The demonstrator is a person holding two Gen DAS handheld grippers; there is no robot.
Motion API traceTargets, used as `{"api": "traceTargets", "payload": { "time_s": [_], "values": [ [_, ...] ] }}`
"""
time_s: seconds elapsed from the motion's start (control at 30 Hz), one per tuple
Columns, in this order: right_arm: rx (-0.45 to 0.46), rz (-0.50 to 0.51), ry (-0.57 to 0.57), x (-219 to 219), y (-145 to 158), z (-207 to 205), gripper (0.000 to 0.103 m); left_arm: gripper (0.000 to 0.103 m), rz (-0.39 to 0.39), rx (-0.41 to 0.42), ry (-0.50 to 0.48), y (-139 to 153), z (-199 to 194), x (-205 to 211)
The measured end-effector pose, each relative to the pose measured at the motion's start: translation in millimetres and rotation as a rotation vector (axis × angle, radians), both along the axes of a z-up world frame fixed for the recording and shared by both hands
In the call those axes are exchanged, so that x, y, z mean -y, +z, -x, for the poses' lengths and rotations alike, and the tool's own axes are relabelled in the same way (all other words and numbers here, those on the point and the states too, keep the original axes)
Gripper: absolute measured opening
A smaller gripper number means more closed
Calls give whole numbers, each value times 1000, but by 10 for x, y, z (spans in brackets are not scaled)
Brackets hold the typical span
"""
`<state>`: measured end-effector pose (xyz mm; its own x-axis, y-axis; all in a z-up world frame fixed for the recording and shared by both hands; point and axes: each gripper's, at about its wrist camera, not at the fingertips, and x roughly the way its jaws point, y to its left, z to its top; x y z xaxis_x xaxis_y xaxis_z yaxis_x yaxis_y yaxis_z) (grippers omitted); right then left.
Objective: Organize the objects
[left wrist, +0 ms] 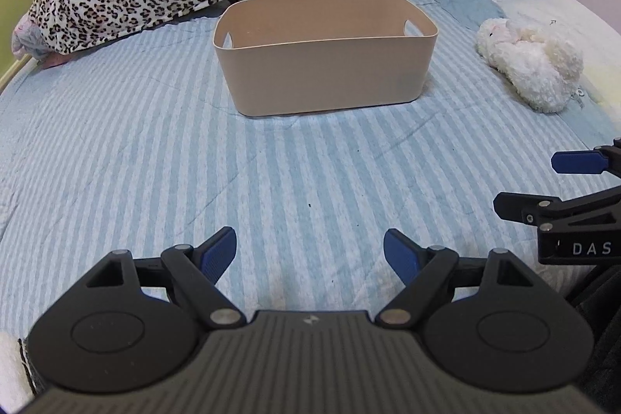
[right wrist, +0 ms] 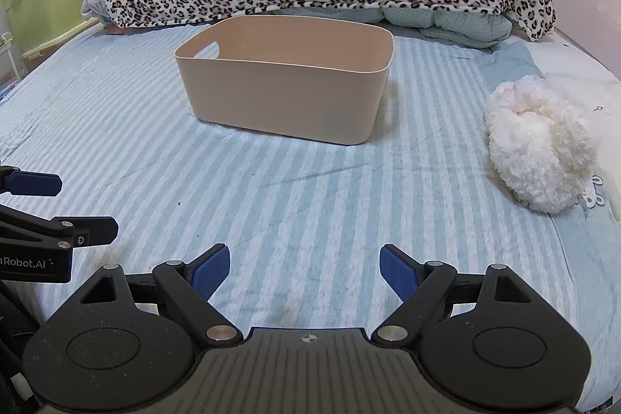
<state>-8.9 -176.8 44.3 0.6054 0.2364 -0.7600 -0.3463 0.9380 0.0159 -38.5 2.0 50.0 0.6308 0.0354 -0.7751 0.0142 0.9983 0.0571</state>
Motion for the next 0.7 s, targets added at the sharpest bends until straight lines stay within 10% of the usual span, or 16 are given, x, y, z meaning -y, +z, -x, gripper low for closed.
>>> {"api": "traceTargets", "payload": {
  "time_s": [0.7],
  "values": [
    [-12, 0, -13, 32, -49, 42, 87, 84, 15, -15, -5, -51, -16, -6]
  ]
}}
